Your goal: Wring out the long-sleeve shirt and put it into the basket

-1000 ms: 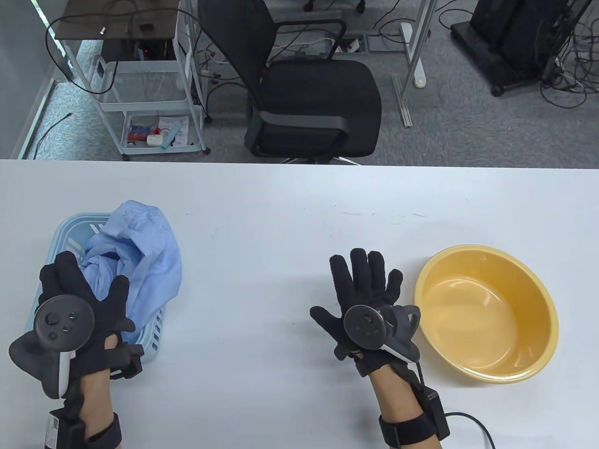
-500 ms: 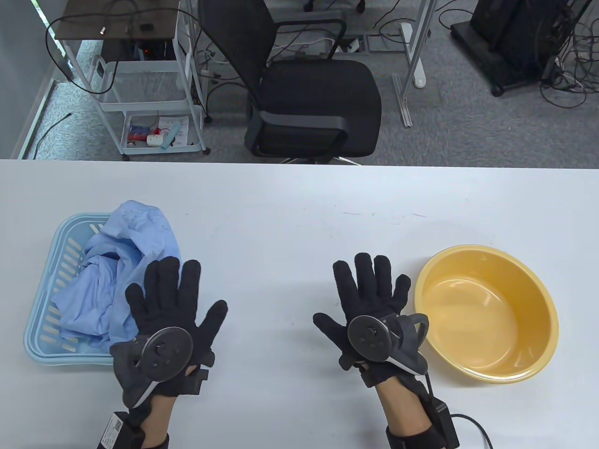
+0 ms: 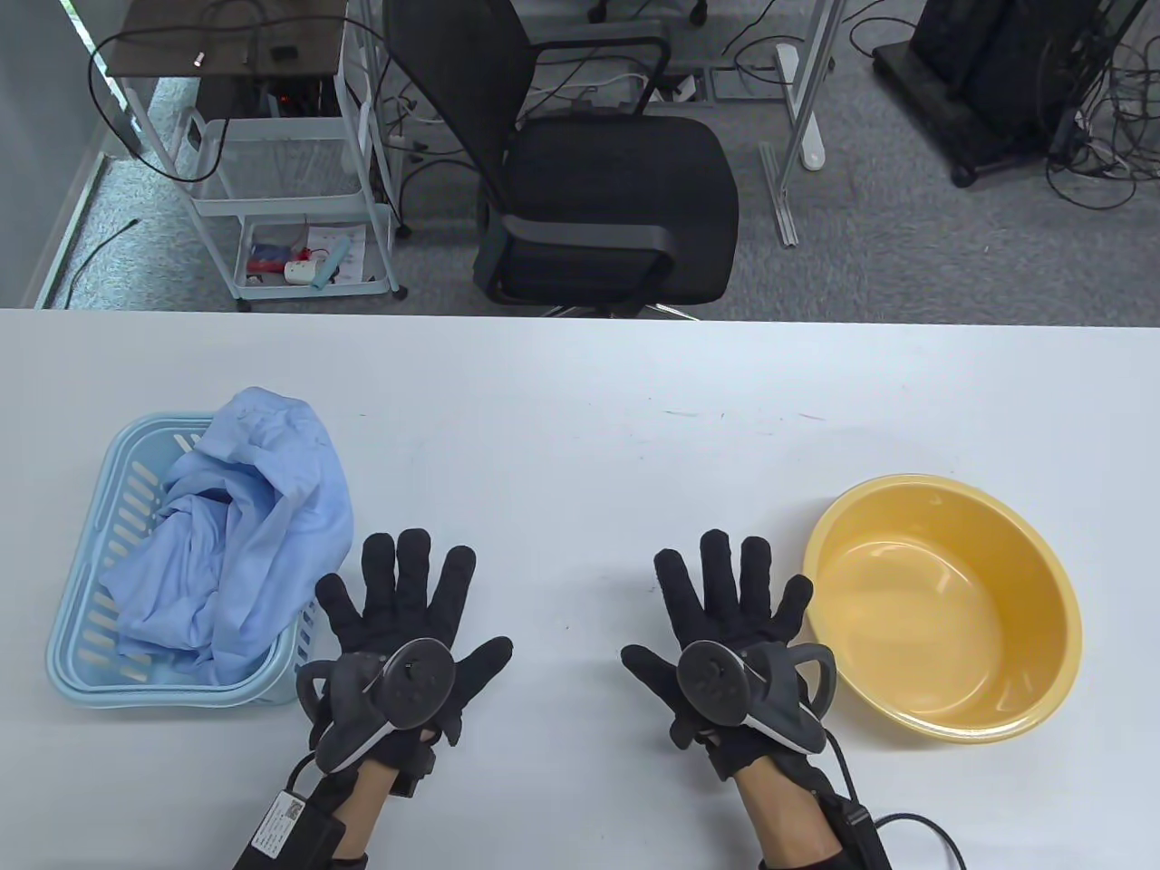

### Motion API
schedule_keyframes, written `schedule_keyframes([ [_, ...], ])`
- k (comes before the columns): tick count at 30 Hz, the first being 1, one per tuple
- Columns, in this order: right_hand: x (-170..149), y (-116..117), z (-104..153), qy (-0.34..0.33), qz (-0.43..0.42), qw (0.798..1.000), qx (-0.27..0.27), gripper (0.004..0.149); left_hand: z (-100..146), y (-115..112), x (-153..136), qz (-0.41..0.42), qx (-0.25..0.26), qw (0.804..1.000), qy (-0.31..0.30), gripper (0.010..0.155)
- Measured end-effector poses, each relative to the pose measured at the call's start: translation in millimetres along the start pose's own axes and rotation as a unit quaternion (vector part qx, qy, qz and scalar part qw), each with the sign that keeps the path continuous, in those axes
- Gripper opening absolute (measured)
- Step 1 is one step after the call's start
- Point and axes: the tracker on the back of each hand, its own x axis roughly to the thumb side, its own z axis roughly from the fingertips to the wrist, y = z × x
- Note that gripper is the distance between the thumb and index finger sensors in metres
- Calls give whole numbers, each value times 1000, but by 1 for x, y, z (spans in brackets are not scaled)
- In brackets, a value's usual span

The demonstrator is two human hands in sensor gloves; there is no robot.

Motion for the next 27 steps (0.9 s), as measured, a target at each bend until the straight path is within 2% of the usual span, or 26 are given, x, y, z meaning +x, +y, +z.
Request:
schedule_keyframes([
  [16, 2, 13, 1, -2, -7, 1000, 20, 96, 1, -17, -5, 3, -46, 999, 2, 99],
  [17, 3, 14, 1, -3, -7, 1000, 21, 96, 1, -19, -6, 3, -48, 999, 3, 95],
  [18, 3, 15, 1, -3, -8, 1000, 22, 96, 0, -20, -7, 3, -55, 998, 5, 102],
  [19, 3, 16, 1, -3, -8, 1000, 24, 96, 0, -20, -7, 4, -58, 998, 6, 95],
  [23, 2, 22, 0, -1, -13, 999, 41, 96, -1, -25, -9, 5, -67, 998, 8, 95],
  [24, 2, 24, 0, 0, -14, 999, 46, 96, -1, -25, -9, 5, -68, 998, 8, 101],
  [25, 2, 25, 0, 1, -14, 999, 51, 96, -1, -26, -9, 4, -68, 998, 8, 95],
  [26, 2, 26, -1, 1, -14, 998, 55, 96, -1, -26, -9, 2, -68, 998, 9, 101],
  [27, 2, 26, -1, 1, -14, 998, 57, 96, 0, -27, -9, 2, -68, 998, 9, 99],
])
